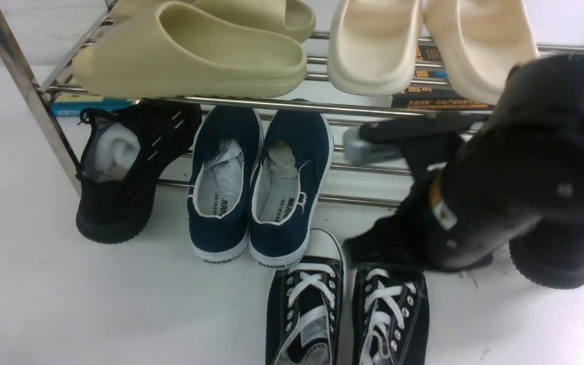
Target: Take the shoes off the shelf with your hand on the white table.
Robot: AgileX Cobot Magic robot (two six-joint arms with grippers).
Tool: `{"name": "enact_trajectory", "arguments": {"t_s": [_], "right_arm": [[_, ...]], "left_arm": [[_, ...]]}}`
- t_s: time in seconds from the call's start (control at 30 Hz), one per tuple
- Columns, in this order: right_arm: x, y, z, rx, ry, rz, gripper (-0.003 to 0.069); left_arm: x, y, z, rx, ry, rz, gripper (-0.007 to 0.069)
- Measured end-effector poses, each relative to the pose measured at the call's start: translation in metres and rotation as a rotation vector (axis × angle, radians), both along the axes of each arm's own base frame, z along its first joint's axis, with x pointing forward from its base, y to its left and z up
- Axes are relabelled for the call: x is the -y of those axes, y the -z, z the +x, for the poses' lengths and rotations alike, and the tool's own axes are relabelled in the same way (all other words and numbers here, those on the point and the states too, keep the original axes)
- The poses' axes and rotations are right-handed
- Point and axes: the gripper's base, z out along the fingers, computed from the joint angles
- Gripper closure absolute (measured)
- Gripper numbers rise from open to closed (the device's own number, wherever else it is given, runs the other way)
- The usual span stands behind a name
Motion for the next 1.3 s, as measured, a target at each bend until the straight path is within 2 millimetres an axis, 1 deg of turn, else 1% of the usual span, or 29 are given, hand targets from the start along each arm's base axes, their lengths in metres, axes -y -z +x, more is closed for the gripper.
{"name": "enact_trajectory", "arguments": {"t_s": [0.07, 0.13, 0.17, 0.2, 0.23, 0.27, 0.37, 0.4, 0.43, 0.47, 0.53, 0.57, 0.67, 0.7, 0.73, 0.77, 0.83, 0.87, 0.9, 1.0, 1.17, 1.3], "right_arm": [[0.019, -0.003, 0.018, 0.005, 0.037, -0.031, 0.0470], [0.043, -0.003, 0.036, 0.018, 0.103, -0.061, 0.0596], [0.051, -0.004, 0.043, 0.031, 0.130, -0.068, 0.0631], [0.055, -0.004, 0.046, 0.034, 0.144, -0.070, 0.0638], [0.064, -0.004, 0.052, 0.051, 0.171, -0.077, 0.0662], [0.079, -0.006, 0.065, 0.094, 0.217, -0.077, 0.0672], [0.101, -0.006, 0.087, 0.176, 0.254, -0.062, 0.0674], [0.107, -0.005, 0.093, 0.192, 0.263, -0.058, 0.0674], [0.109, -0.004, 0.096, 0.199, 0.266, -0.056, 0.0674], [0.114, 0.005, 0.106, 0.193, 0.281, -0.048, 0.0673], [0.115, 0.010, 0.112, 0.199, 0.282, -0.045, 0.0673], [0.114, 0.019, 0.123, 0.220, 0.273, -0.043, 0.0673], [0.111, 0.030, 0.138, 0.262, 0.245, -0.058, 0.0670], [0.111, 0.030, 0.139, 0.264, 0.243, -0.060, 0.0670], [0.108, 0.034, 0.149, 0.276, 0.233, -0.076, 0.0667], [0.107, 0.034, 0.152, 0.279, 0.229, -0.081, 0.0665], [0.104, 0.034, 0.165, 0.301, 0.222, -0.095, 0.0662], [0.103, 0.033, 0.167, 0.304, 0.222, -0.096, 0.0662], [0.101, 0.029, 0.177, 0.328, 0.220, -0.101, 0.0659], [0.096, 0.020, 0.193, 0.359, 0.227, -0.099, 0.0657], [0.089, 0.021, 0.206, 0.269, 0.243, -0.131, 0.0656], [0.084, 0.014, 0.205, 0.233, 0.251, -0.133, 0.0656]], "left_arm": [[0.000, 0.000, 0.000, 0.000, 0.000, 0.000, 0.0385], [0.000, 0.000, 0.000, 0.000, 0.000, 0.000, 0.0385], [0.000, 0.000, 0.000, 0.000, 0.000, 0.000, 0.0385], [0.000, 0.000, 0.000, 0.000, 0.000, 0.000, 0.0385], [0.000, 0.000, 0.000, 0.000, 0.000, 0.000, 0.0385], [0.000, 0.000, 0.000, 0.000, 0.000, 0.000, 0.0385], [0.000, 0.000, 0.000, 0.000, 0.000, 0.000, 0.0385], [0.000, 0.000, 0.000, 0.000, 0.000, 0.000, 0.0385], [0.000, 0.000, 0.000, 0.000, 0.000, 0.000, 0.0385], [0.000, 0.000, 0.000, 0.000, 0.000, 0.000, 0.0385], [0.000, 0.000, 0.000, 0.000, 0.000, 0.000, 0.0385], [0.000, 0.000, 0.000, 0.000, 0.000, 0.000, 0.0385], [0.000, 0.000, 0.000, 0.000, 0.000, 0.000, 0.0385], [0.000, 0.000, 0.000, 0.000, 0.000, 0.000, 0.0385], [0.000, 0.000, 0.000, 0.000, 0.000, 0.000, 0.0385], [0.000, 0.000, 0.000, 0.000, 0.000, 0.000, 0.0385], [0.000, 0.000, 0.000, 0.000, 0.000, 0.000, 0.0385], [0.000, 0.000, 0.000, 0.000, 0.000, 0.000, 0.0385], [0.000, 0.000, 0.000, 0.000, 0.000, 0.000, 0.0385], [0.000, 0.000, 0.000, 0.000, 0.000, 0.000, 0.0385], [0.000, 0.000, 0.000, 0.000, 0.000, 0.000, 0.0385], [0.000, 0.000, 0.000, 0.000, 0.000, 0.000, 0.0385]]}}
